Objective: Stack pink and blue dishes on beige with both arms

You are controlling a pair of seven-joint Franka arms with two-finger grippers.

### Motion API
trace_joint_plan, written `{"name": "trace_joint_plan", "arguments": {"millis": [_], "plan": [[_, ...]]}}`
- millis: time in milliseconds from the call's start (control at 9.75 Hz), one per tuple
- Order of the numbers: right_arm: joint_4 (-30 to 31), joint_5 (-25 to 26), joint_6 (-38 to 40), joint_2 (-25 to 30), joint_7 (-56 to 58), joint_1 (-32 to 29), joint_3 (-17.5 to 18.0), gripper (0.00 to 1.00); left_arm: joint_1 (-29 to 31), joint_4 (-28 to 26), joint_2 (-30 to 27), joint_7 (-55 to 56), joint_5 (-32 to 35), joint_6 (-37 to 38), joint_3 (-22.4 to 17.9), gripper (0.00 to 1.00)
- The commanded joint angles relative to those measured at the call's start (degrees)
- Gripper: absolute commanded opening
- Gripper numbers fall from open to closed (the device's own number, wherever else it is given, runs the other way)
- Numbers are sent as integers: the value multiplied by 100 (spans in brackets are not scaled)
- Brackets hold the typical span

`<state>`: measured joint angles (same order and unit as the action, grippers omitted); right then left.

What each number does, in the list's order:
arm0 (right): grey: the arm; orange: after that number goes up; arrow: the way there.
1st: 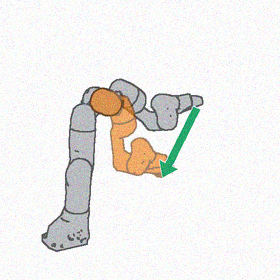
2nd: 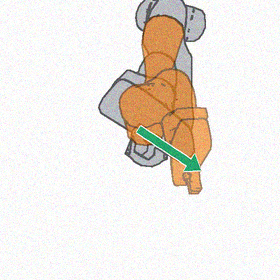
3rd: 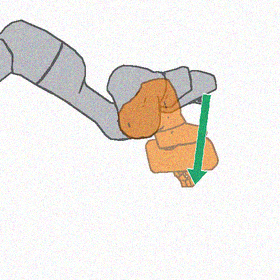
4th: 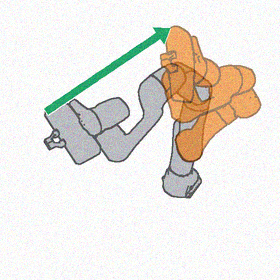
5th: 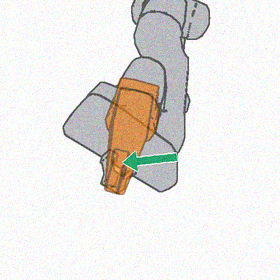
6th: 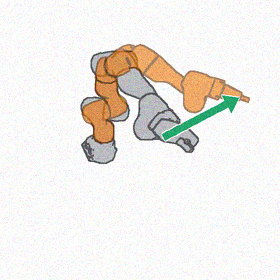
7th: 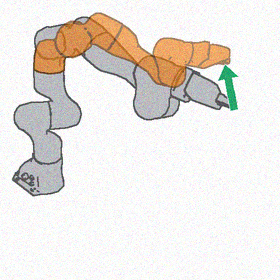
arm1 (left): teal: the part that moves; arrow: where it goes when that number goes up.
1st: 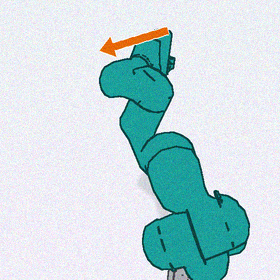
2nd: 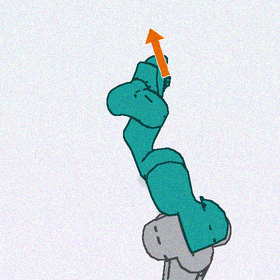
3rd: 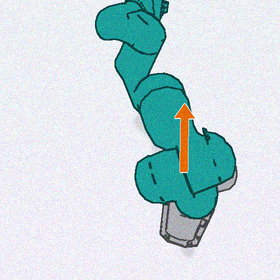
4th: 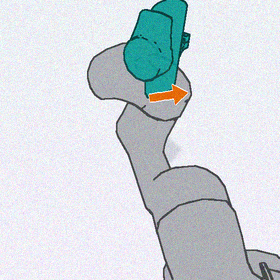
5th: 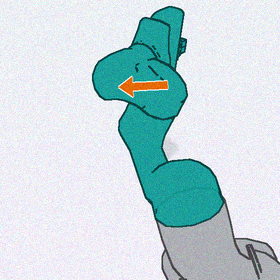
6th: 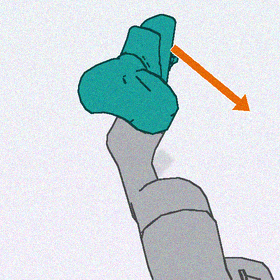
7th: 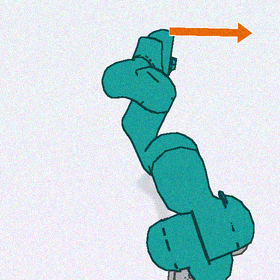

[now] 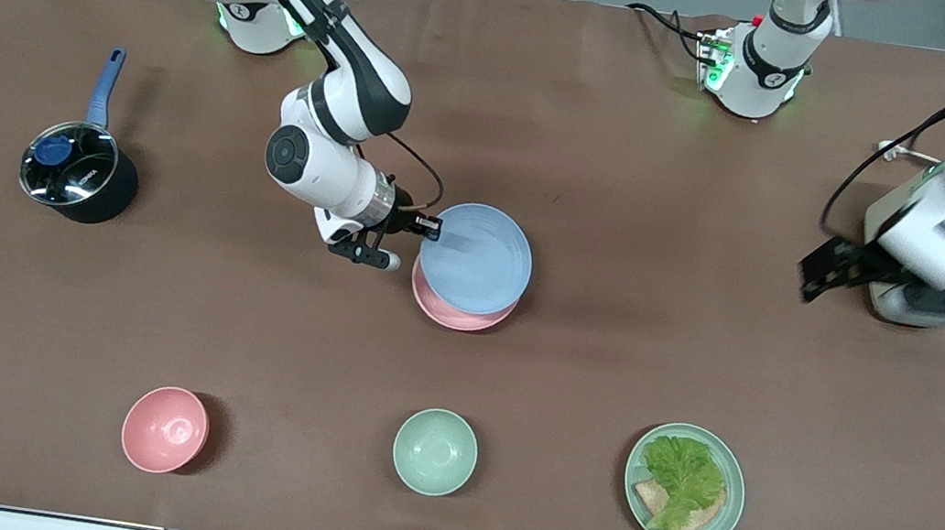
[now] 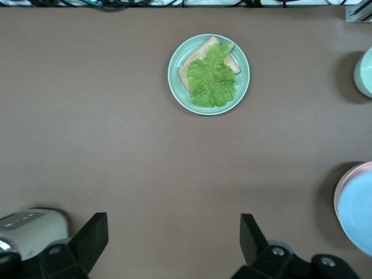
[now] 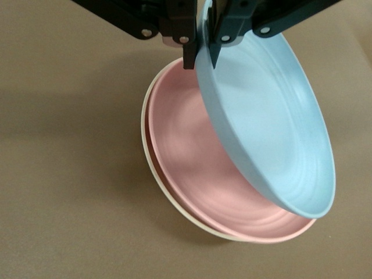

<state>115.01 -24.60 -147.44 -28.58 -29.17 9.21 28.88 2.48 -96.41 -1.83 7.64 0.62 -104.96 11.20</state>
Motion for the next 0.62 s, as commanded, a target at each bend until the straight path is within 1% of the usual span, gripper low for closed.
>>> {"name": "trace_joint_plan", "arguments": {"millis": [0, 103, 205, 308, 410, 513], "plan": [[30, 52, -101, -86, 7, -41, 39, 30, -73, 435, -142, -166, -98, 918, -91, 100], [30, 52, -49, -86, 7, -103, 30, 63, -73, 499, -307, -79, -98, 1281, -161, 100], [22, 52, -39, 1, 16, -155, 21, 92, -73, 517, -326, -157, -80, 1337, -171, 100], [21, 122, -13, 254, 25, -226, 4, 100, -125, 526, -327, -175, -89, 1338, -232, 100], [-5, 479, 379, 570, 16, -339, -66, 100, -500, 613, -266, -167, -106, 1338, -589, 100], [-66, 1248, 1035, 904, -27, -523, -163, 100, -782, 719, -239, -158, -115, 1468, -984, 100]]}}
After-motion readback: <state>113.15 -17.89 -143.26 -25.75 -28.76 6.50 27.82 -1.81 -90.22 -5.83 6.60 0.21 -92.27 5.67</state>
